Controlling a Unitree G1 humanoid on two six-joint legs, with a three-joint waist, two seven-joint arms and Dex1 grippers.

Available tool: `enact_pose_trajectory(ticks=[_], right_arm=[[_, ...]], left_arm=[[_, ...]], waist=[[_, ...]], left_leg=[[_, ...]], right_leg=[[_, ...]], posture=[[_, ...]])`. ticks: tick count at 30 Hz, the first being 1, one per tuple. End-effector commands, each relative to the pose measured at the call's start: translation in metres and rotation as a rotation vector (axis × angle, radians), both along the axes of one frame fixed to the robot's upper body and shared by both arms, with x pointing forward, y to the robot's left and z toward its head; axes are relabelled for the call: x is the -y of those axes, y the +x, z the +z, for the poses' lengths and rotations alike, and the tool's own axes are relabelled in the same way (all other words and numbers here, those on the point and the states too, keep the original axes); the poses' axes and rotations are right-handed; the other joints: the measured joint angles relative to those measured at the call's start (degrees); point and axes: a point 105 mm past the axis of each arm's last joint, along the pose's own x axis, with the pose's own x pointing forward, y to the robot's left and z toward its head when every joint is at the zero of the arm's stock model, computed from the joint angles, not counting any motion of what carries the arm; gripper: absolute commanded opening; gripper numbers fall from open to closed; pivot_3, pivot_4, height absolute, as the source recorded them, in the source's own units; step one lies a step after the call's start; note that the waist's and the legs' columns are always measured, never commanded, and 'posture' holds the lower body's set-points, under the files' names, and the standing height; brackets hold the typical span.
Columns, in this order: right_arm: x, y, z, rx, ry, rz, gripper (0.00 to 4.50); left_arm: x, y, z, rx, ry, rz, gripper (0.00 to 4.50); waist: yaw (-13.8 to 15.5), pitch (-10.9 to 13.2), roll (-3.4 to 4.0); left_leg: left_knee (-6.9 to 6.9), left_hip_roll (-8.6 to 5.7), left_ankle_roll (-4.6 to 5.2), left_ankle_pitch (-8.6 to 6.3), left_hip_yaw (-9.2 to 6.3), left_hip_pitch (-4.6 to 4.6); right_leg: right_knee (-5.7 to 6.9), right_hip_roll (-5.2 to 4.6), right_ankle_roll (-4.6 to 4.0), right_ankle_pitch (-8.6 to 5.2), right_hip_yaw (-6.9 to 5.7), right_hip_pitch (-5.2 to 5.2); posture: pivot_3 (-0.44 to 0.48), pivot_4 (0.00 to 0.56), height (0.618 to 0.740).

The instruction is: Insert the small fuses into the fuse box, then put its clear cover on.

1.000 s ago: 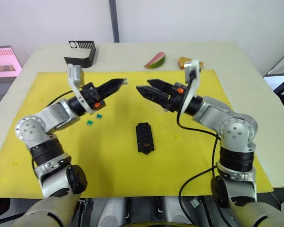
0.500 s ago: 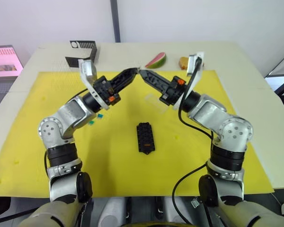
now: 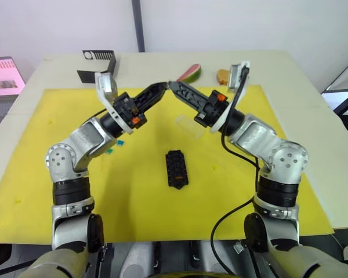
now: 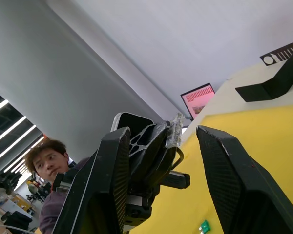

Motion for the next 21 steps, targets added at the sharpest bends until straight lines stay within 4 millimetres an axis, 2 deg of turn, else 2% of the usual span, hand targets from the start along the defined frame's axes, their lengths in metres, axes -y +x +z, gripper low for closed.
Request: enact_pose_trajectory(ticks=[1, 7, 10, 13, 21], right_arm=[[-0.003, -0.006, 0.011, 0.041, 0.024, 0.025, 2.28], [-0.002, -0.008, 0.011, 0.042, 0.026, 0.026, 2.28], [-0.002, -0.009, 0.013, 0.047, 0.037, 0.03, 1.46], [-0.003, -0.011, 0.014, 0.052, 0.043, 0.038, 0.02], [-0.002, -0.017, 0.02, 0.063, 0.068, 0.063, 0.02]], left_arm=[[0.0, -0.008, 0.012, 0.053, -0.023, -0.017, 0.0], [0.004, -0.009, 0.012, 0.05, -0.029, -0.023, 0.0], [0.004, -0.008, 0.013, 0.05, -0.027, -0.024, 0.0], [0.005, -0.008, 0.012, 0.05, -0.02, -0.026, 0.0], [0.003, -0.007, 0.006, 0.055, 0.052, -0.014, 0.0]], waist=[[0.0, 0.0, 0.0], [0.0, 0.0, 0.0], [0.0, 0.0, 0.0], [0.0, 0.0, 0.01], [0.0, 0.0, 0.01]], left_leg=[[0.0, 0.0, 0.0, 0.0, 0.0, 0.0], [0.0, 0.0, 0.0, 0.0, 0.0, 0.0], [0.0, 0.0, 0.0, 0.0, 0.0, 0.0], [0.0, 0.0, 0.01, 0.0, 0.0, 0.0], [0.0, 0.01, 0.01, 0.0, 0.0, 0.0]], right_leg=[[0.0, 0.0, 0.0, 0.0, 0.0, 0.0], [-0.01, 0.0, 0.0, 0.0, 0.0, 0.0], [-0.01, 0.0, 0.0, 0.0, 0.0, 0.0], [-0.01, 0.0, 0.0, 0.0, 0.0, 0.0], [-0.02, 0.0, 0.0, 0.0, 0.0, 0.01]], posture=[[0.0, 0.15, 0.74], [0.0, 0.15, 0.74], [0.0, 0.15, 0.74], [0.0, 0.15, 0.74], [0.0, 0.15, 0.74]])
